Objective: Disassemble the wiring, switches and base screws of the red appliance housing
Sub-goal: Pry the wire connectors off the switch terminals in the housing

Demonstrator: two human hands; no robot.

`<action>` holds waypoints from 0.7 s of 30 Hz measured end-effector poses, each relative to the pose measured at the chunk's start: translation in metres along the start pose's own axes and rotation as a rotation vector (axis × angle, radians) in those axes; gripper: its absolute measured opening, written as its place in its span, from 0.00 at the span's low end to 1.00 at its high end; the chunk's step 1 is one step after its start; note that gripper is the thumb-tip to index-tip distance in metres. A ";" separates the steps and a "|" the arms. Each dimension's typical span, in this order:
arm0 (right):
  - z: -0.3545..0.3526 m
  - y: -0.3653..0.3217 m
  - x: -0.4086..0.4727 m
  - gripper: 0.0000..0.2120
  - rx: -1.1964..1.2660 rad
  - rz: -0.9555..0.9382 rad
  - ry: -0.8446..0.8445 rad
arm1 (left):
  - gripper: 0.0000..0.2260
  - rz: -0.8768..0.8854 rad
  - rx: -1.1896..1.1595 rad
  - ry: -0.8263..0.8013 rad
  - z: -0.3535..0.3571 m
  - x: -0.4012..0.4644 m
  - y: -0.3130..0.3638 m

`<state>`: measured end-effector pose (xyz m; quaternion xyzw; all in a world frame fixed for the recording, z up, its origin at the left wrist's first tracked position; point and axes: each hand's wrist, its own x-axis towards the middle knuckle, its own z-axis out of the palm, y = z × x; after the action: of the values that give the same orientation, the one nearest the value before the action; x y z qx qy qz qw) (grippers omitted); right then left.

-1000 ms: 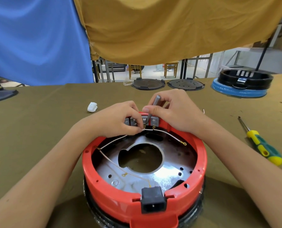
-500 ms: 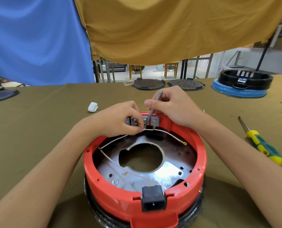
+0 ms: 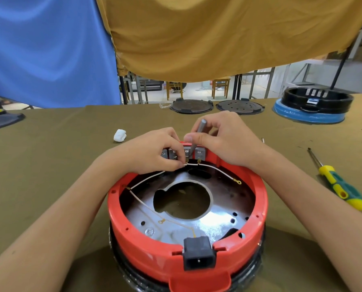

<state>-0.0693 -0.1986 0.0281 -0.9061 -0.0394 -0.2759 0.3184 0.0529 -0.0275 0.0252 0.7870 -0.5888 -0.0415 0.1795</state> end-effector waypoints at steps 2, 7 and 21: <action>0.000 0.000 0.003 0.09 0.016 0.029 0.002 | 0.03 0.000 -0.003 0.000 0.000 0.000 0.000; 0.001 -0.003 0.007 0.11 0.041 0.101 -0.003 | 0.03 0.005 0.002 0.006 0.000 0.000 0.001; 0.000 -0.001 -0.002 0.07 0.011 -0.013 -0.004 | 0.03 -0.002 -0.006 0.010 -0.001 -0.001 0.003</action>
<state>-0.0712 -0.1979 0.0279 -0.9045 -0.0476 -0.2760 0.3215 0.0505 -0.0273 0.0264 0.7872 -0.5870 -0.0397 0.1849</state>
